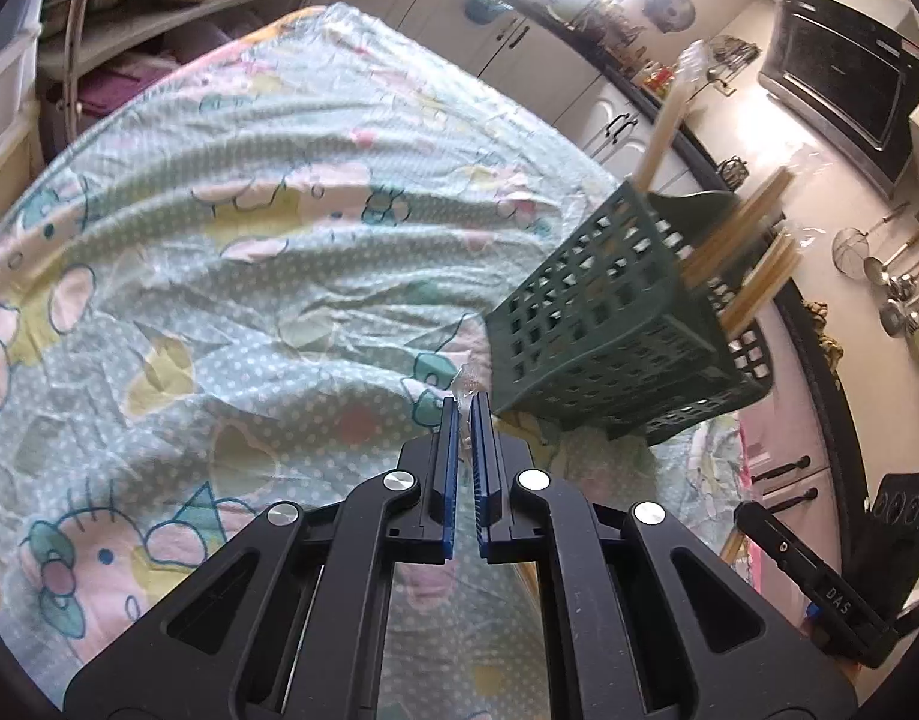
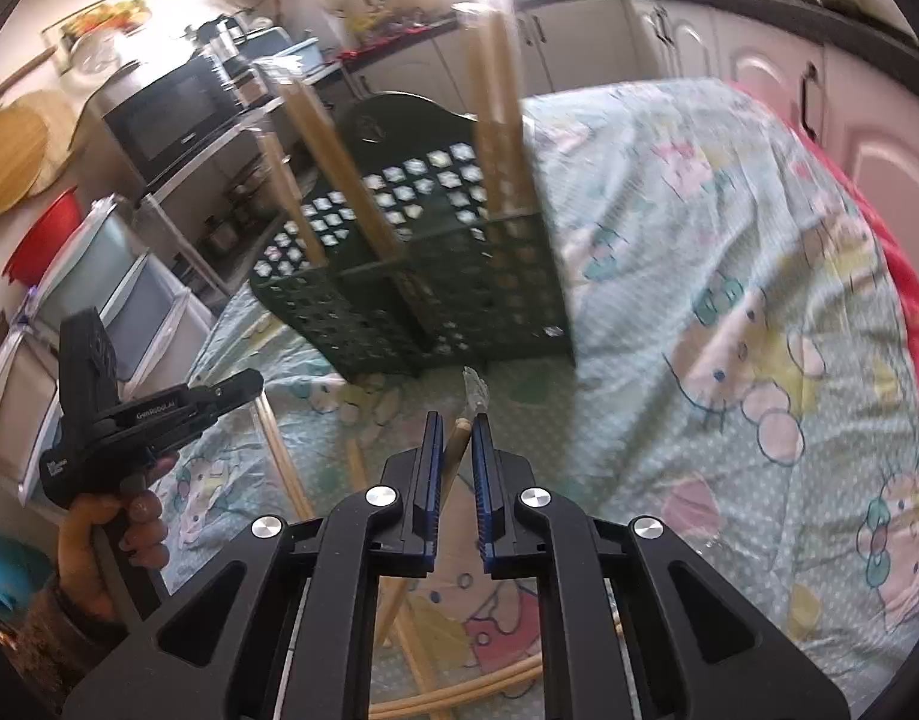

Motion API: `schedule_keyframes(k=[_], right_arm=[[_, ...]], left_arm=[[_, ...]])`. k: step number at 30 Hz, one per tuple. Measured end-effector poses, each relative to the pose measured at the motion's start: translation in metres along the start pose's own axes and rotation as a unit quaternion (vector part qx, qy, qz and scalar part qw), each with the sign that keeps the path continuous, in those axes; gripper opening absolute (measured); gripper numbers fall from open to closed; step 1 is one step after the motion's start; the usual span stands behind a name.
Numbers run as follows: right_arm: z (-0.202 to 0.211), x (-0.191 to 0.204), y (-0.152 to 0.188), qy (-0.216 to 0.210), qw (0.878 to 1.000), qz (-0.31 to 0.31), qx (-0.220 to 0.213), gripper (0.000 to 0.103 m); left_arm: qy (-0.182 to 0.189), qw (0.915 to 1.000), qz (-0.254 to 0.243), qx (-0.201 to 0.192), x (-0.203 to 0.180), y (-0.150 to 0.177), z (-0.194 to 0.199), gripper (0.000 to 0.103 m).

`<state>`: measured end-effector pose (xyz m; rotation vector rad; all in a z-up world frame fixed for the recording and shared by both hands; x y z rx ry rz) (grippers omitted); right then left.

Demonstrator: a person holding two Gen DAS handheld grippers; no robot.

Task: Organize utensils
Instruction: 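Lift the chopsticks with the left tool and carry them over the caddy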

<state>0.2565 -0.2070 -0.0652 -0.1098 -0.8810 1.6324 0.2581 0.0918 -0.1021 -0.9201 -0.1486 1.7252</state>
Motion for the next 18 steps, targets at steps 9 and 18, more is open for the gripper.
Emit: schedule_keyframes(k=[9, 18], right_arm=[[0.014, 0.029, -0.008, -0.013, 0.999, 0.042, -0.018, 0.008], [0.030, 0.052, -0.017, -0.029, 0.997, 0.068, -0.036, 0.007]], left_arm=[[0.022, 0.9985, -0.032, -0.039, -0.030, -0.009, 0.035, 0.002], [0.055, 0.9941, -0.067, -0.065, -0.069, -0.016, 0.064, 0.001]])
Point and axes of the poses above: each gripper's, at about its wrist camera, not at the fingertips, and z roughly against the way its jaws point, x to its left, y to its underside, the point moved 6 cm from there along -z, roughly the way its jaws point, and after that the axes turned 3 degrees about -z, right-handed, at the moved point
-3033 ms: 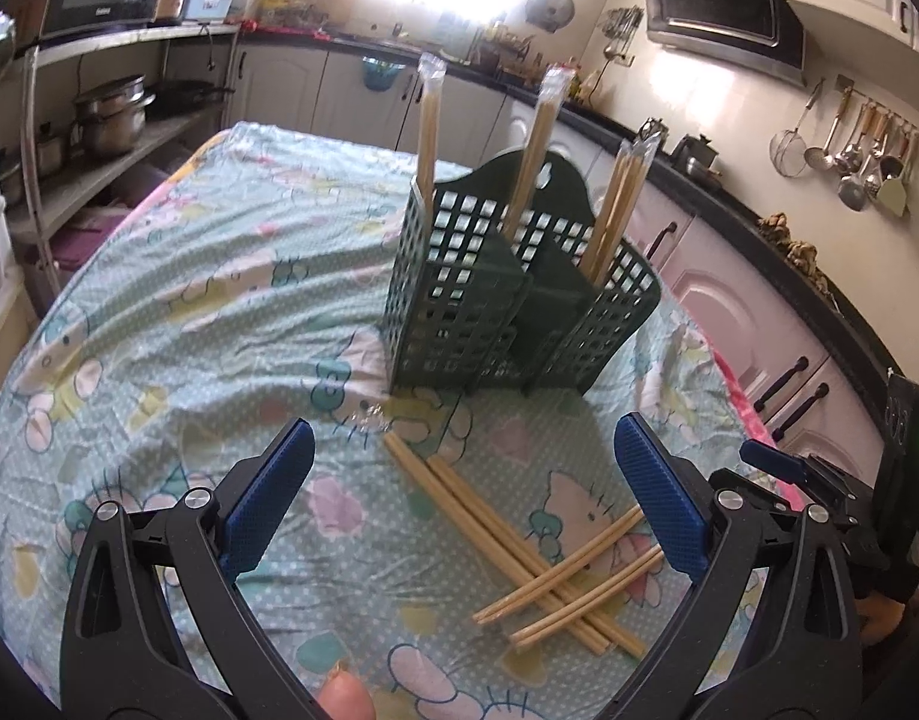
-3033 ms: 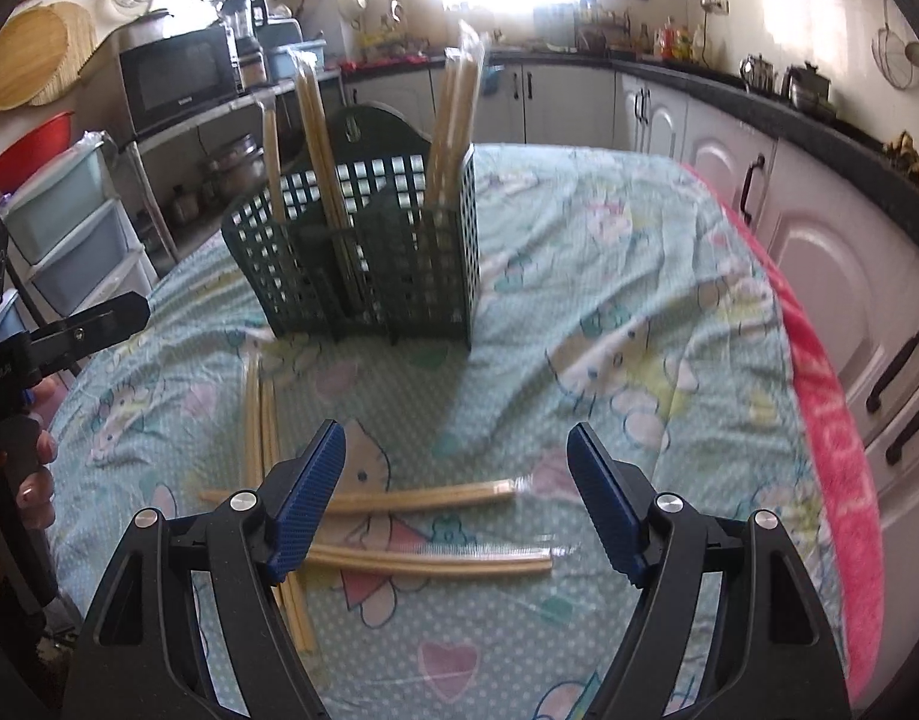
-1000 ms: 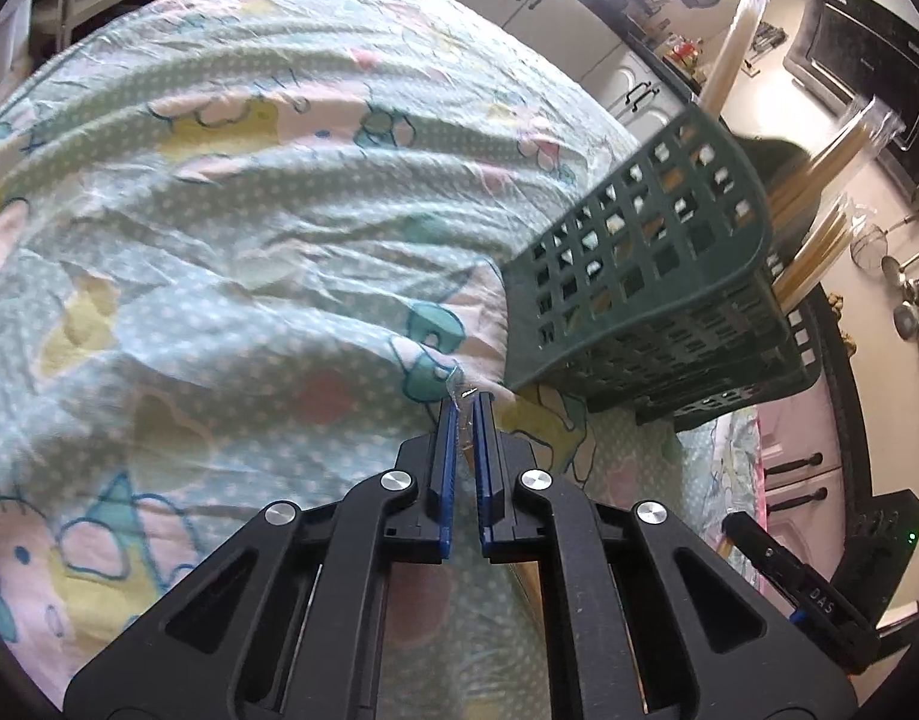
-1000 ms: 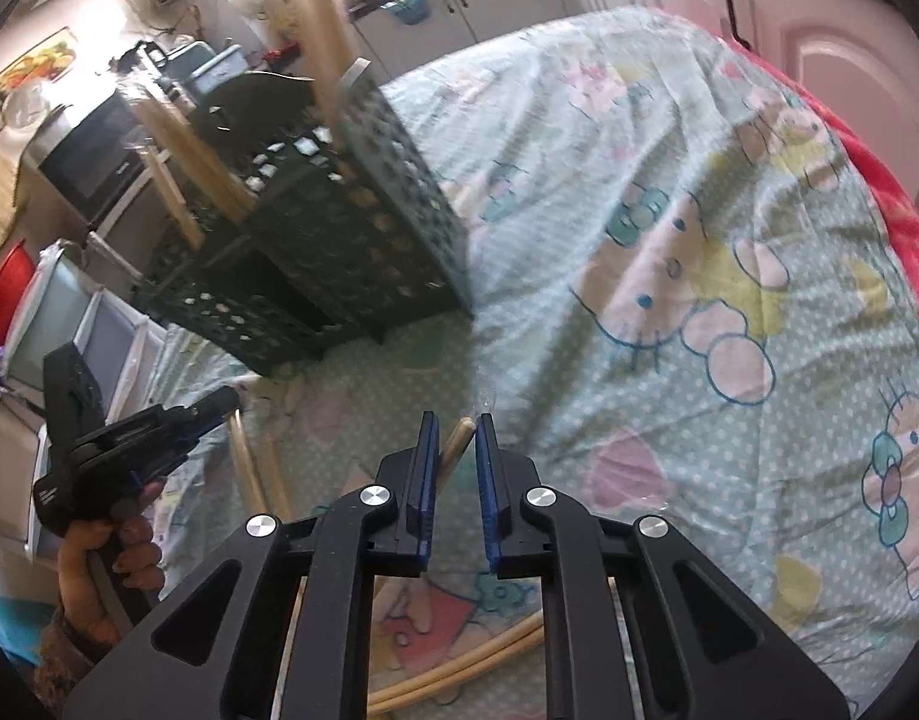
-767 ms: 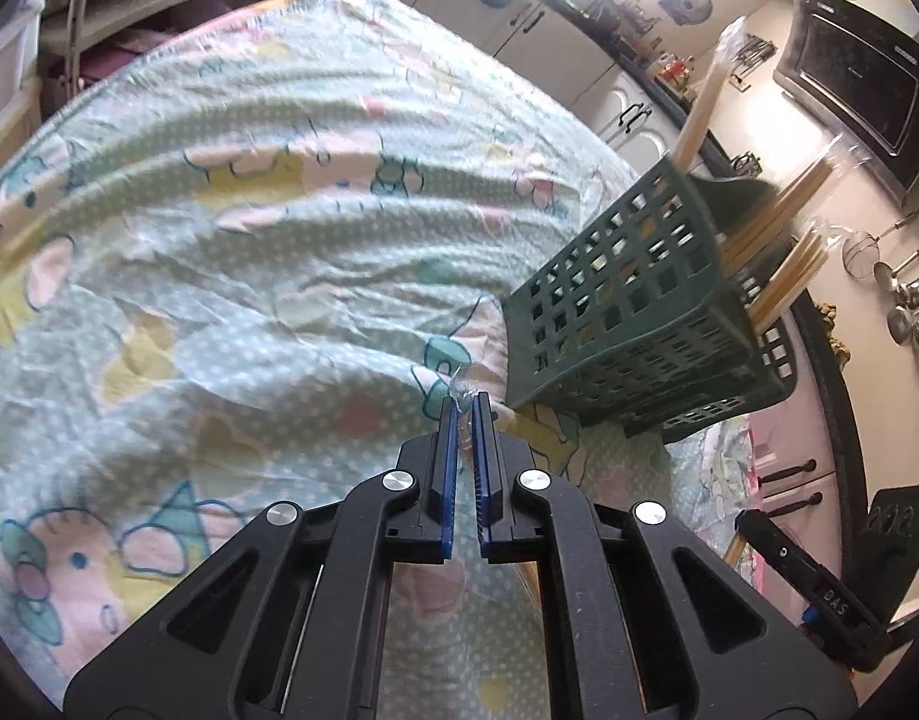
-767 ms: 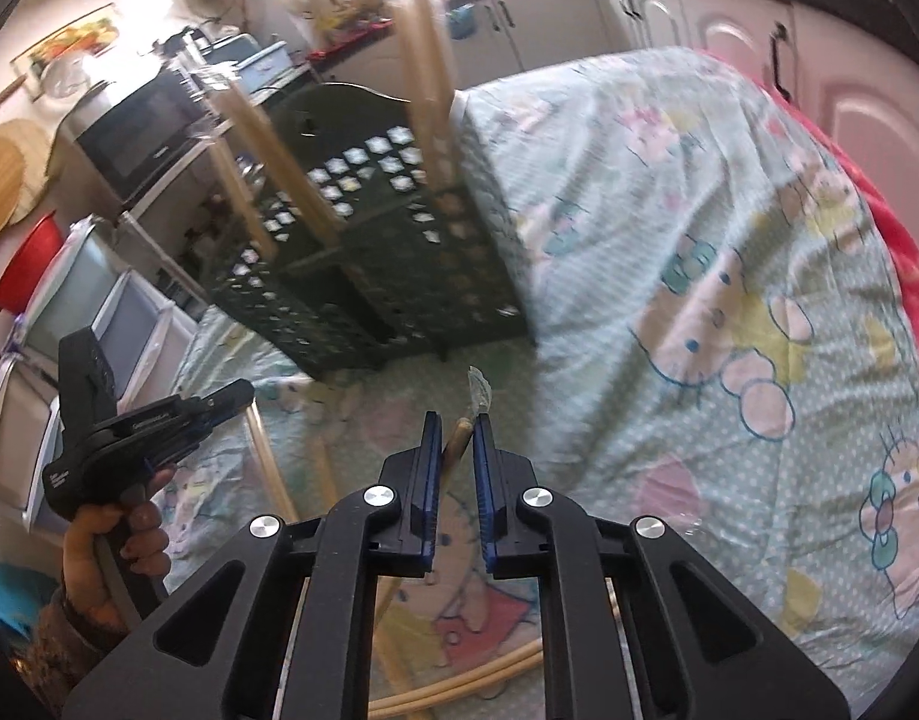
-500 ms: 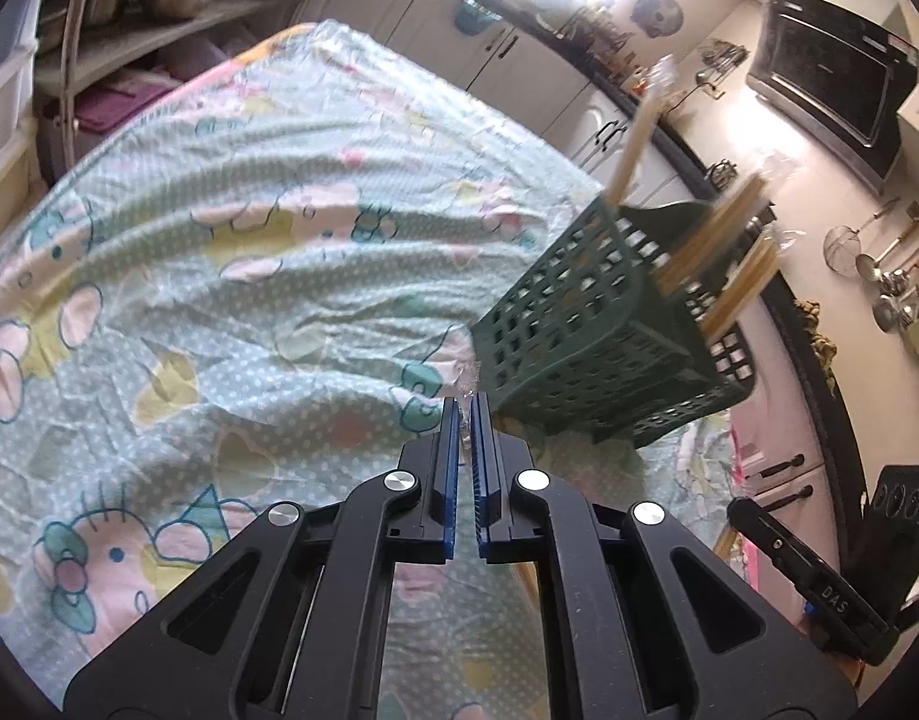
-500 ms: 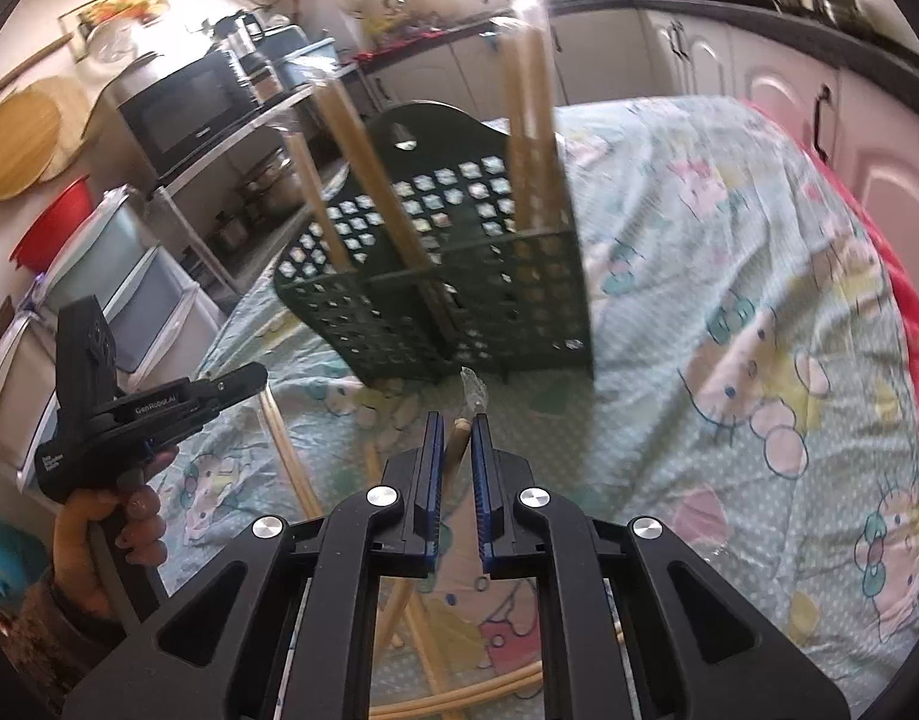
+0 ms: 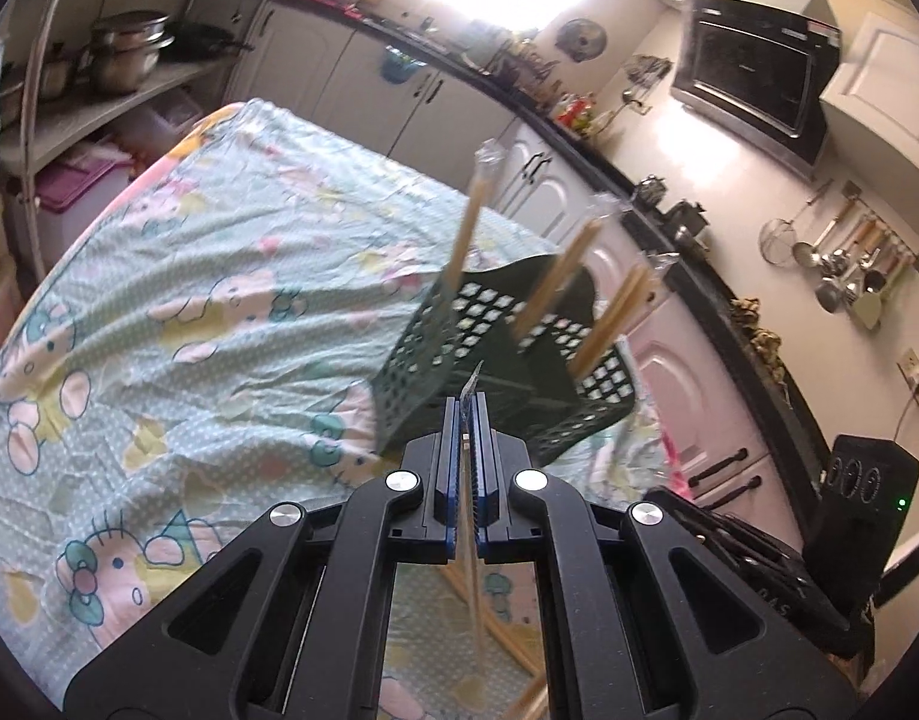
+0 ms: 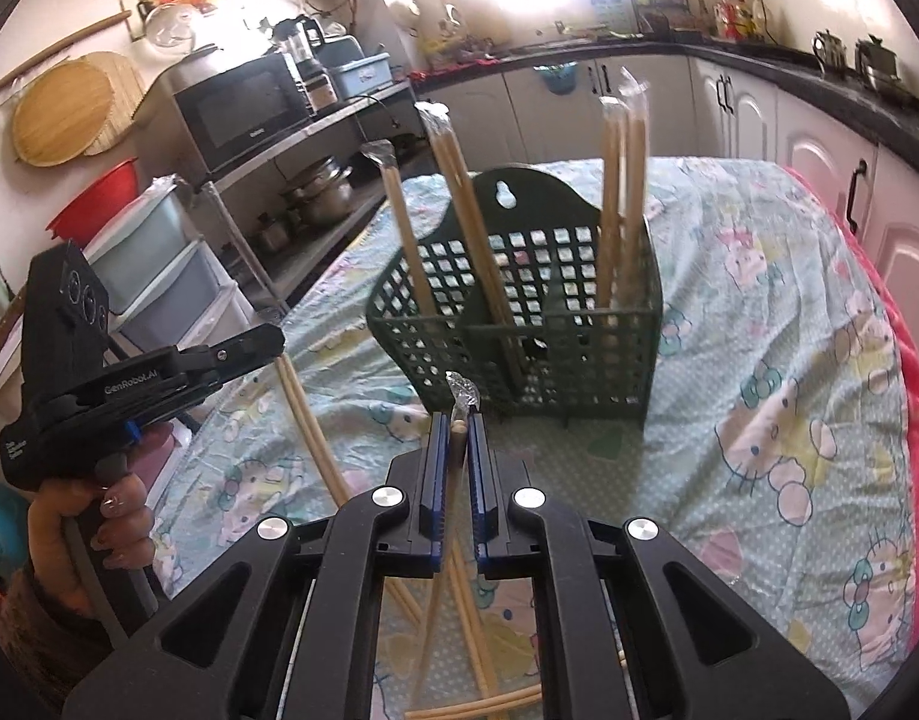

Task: Organize utensils
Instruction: 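Lift the chopsticks with the left tool and carry them over the caddy, then lower the held chopsticks into the caddy with the left tool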

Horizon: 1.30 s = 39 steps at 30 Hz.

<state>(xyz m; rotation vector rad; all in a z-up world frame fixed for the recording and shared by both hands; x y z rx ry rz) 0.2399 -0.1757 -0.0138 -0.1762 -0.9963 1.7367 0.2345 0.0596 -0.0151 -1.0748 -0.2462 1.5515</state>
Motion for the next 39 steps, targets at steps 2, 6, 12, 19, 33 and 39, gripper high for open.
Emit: schedule_keyframes(k=[2, 6, 12, 19, 33, 39], right_arm=[[0.004, 0.005, -0.003, -0.003, 1.000, 0.005, -0.005, 0.007], [0.011, 0.013, -0.010, -0.008, 1.000, 0.016, -0.016, 0.006], [0.025, 0.024, -0.024, -0.012, 0.999, 0.035, -0.039, 0.006], [0.043, 0.031, -0.044, -0.012, 0.996, 0.050, -0.071, 0.006], [0.085, 0.040, -0.089, -0.015, 0.988, 0.065, -0.142, 0.006], [0.099, 0.046, -0.106, -0.014, 0.984, 0.074, -0.164, 0.006]], left_arm=[[0.006, 0.9999, -0.008, -0.004, -0.008, -0.003, 0.005, 0.001], [0.014, 0.9996, -0.020, -0.012, -0.020, -0.007, 0.013, 0.001], [0.030, 0.9985, -0.038, -0.027, -0.040, -0.016, 0.024, 0.001], [0.048, 0.9961, -0.060, -0.044, -0.065, -0.030, 0.035, 0.001], [0.070, 0.9887, -0.101, -0.087, -0.113, -0.070, 0.057, 0.001], [0.074, 0.9847, -0.116, -0.107, -0.131, -0.088, 0.068, 0.001]])
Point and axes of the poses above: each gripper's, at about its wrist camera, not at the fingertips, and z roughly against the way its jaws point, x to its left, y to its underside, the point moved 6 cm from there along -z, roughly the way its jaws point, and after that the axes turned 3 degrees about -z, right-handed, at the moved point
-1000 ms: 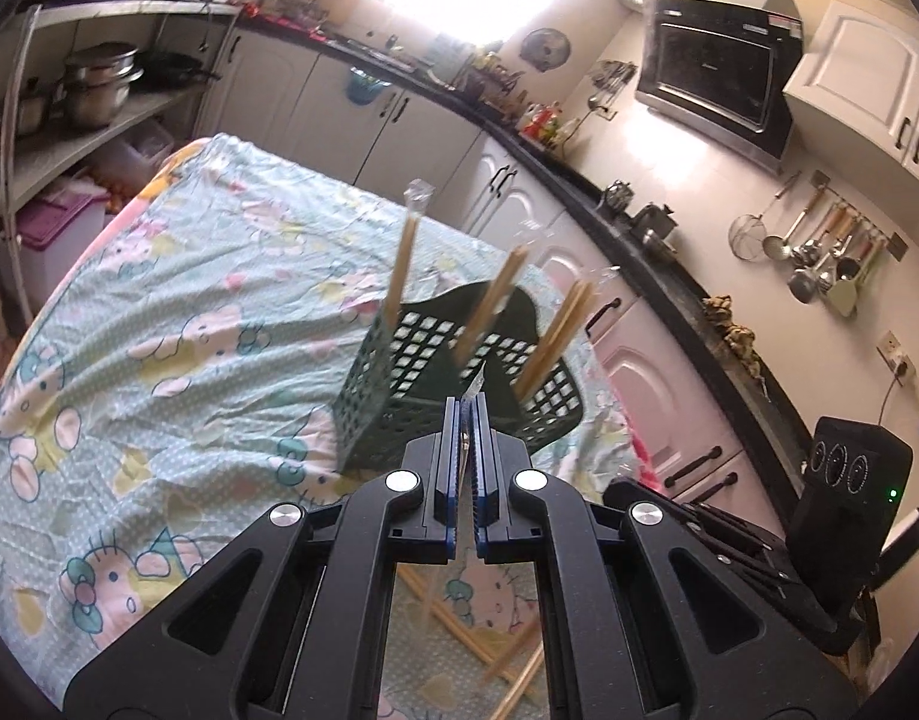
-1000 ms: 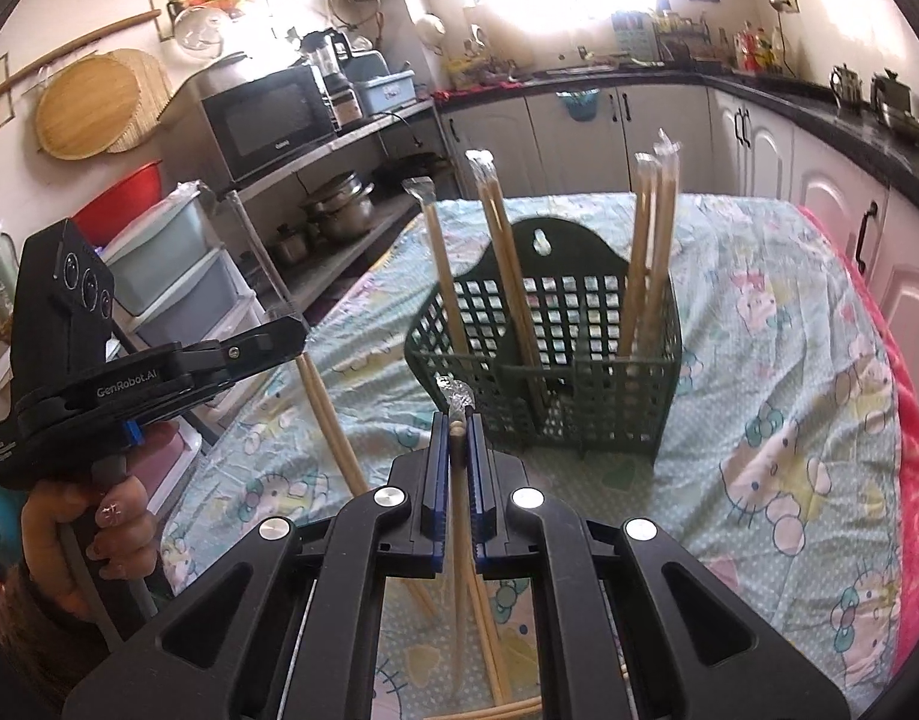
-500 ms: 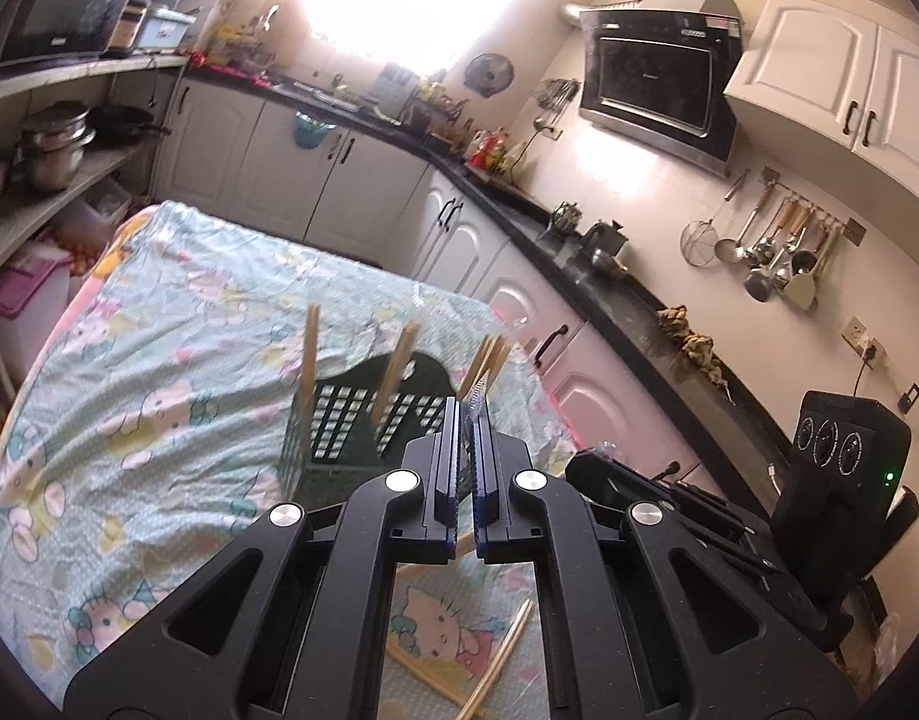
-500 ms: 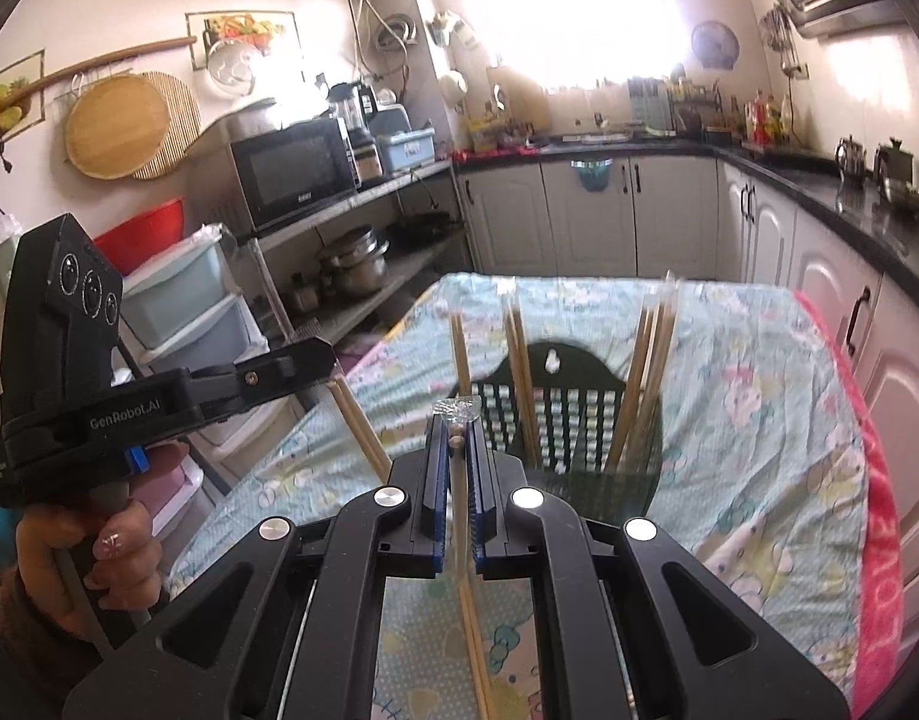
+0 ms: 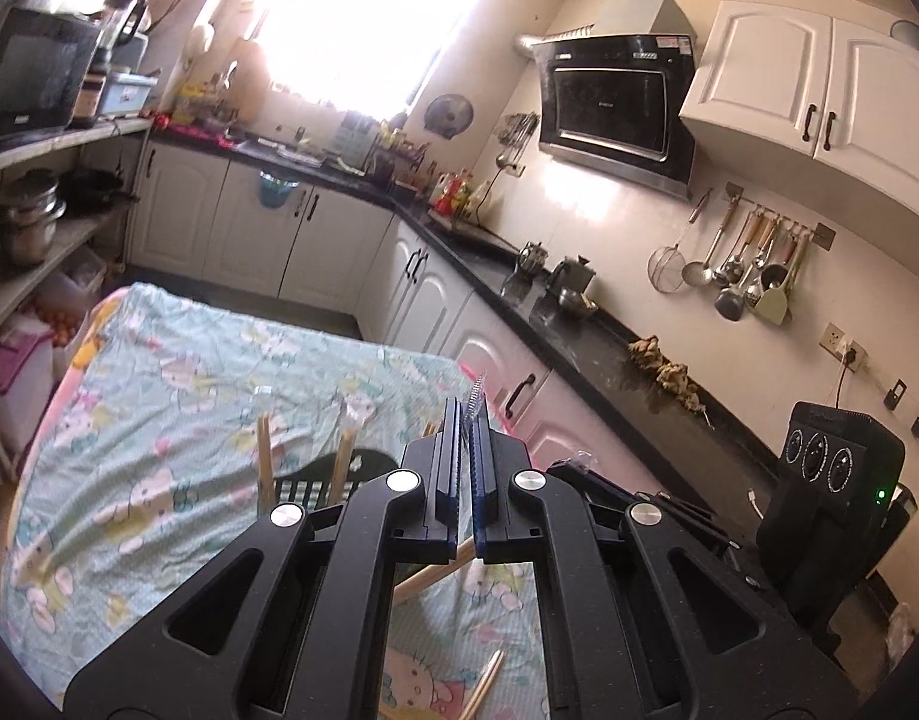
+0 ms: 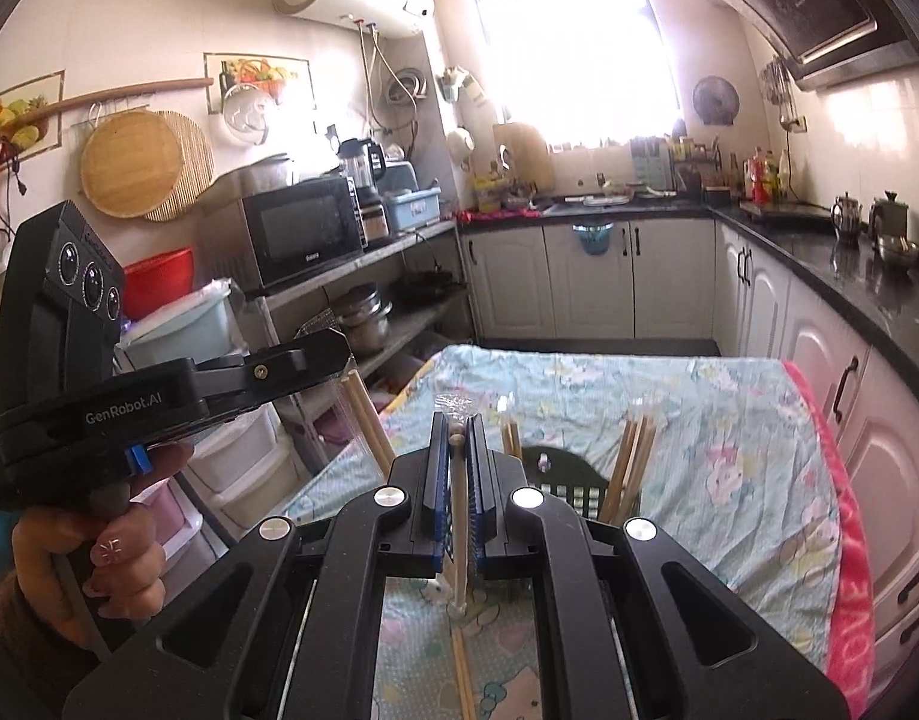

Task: Organize utensils
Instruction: 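Lower the held chopsticks into the caddy with the left tool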

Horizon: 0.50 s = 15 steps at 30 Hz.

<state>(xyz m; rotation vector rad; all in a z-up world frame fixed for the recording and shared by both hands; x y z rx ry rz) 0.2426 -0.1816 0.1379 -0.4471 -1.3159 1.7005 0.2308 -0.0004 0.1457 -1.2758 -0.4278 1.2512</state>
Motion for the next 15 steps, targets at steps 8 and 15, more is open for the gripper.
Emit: schedule_keyframes(k=[8, 15], right_arm=[[0.002, -0.004, -0.030, 0.011, 0.999, 0.004, -0.030, 0.006], [-0.001, -0.010, -0.043, 0.025, 0.999, 0.006, -0.047, 0.006]], left_arm=[[-0.019, 0.9993, -0.020, -0.024, -0.004, -0.028, -0.001, 0.001], [-0.046, 0.9978, -0.025, -0.040, 0.006, -0.047, -0.005, 0.001]])
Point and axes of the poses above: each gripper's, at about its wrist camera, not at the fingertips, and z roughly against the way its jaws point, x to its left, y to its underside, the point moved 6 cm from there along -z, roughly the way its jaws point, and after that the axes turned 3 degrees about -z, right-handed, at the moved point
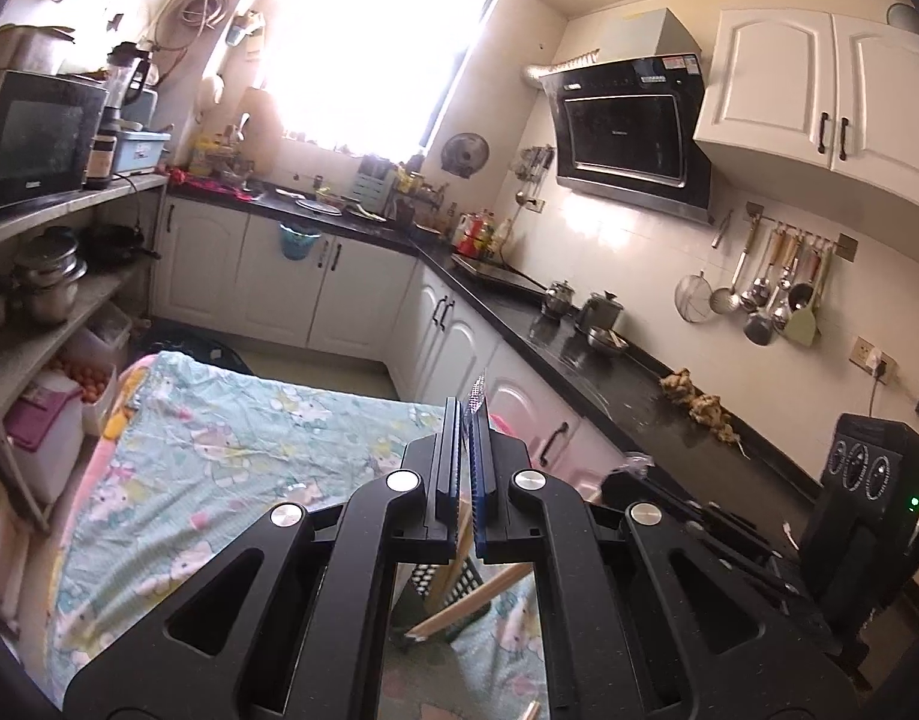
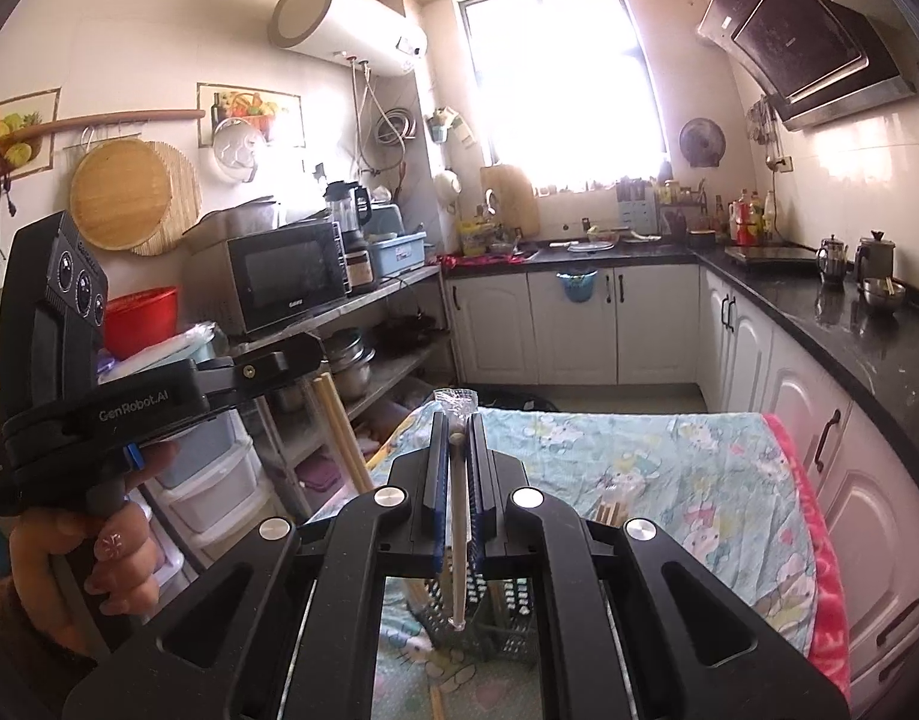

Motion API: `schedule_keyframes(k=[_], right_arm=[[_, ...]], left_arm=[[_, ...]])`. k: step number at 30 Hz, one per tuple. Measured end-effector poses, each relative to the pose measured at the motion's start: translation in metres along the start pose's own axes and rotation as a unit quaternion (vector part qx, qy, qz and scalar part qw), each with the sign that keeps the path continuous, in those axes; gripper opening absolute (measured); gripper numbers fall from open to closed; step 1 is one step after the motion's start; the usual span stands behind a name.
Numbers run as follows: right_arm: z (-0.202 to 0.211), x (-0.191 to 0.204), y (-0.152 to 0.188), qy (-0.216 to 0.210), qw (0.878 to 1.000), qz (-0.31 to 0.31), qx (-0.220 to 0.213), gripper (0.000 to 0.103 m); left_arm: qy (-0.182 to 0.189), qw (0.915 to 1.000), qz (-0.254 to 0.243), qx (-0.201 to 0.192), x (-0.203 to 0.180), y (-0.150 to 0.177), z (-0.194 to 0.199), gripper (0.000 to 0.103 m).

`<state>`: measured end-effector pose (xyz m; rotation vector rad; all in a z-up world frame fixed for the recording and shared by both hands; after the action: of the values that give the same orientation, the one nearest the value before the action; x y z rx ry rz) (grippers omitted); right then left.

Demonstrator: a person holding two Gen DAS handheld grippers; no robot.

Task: Organize utensils
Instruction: 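Lower the held chopsticks into the caddy with the left tool, then open the left tool to release the chopsticks and withdraw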

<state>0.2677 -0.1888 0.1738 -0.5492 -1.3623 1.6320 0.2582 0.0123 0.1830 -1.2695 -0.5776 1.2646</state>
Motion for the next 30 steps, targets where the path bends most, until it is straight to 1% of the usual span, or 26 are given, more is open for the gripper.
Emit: schedule_keyframes(k=[7, 15, 20, 30], right_arm=[[-0.008, -0.007, -0.004, 0.014, 1.000, 0.004, -0.010, 0.006], [-0.023, -0.017, 0.004, 0.040, 0.999, 0.013, -0.017, 0.006], [-0.040, -0.026, 0.017, 0.048, 0.999, 0.008, -0.004, 0.006], [-0.074, -0.030, 0.048, 0.059, 0.998, 0.014, 0.023, 0.006]], left_arm=[[-0.020, 0.9997, 0.013, 0.000, 0.018, 0.000, -0.012, 0.001], [-0.021, 0.9993, 0.031, 0.007, 0.033, 0.015, -0.028, 0.001], [-0.020, 0.9990, 0.038, 0.006, 0.038, 0.027, -0.036, 0.001], [-0.027, 0.9986, 0.034, 0.030, 0.045, 0.060, -0.061, 0.001]])
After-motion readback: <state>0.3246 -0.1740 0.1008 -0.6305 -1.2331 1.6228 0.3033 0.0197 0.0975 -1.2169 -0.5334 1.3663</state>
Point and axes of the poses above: each gripper's, at about its wrist camera, not at the fingertips, and z roughly against the way its jaws point, x to its left, y to its underside, the point moved 6 cm from there along -z, roughly the way its jaws point, and after that the axes turned 3 degrees about -z, right-handed, at the moved point
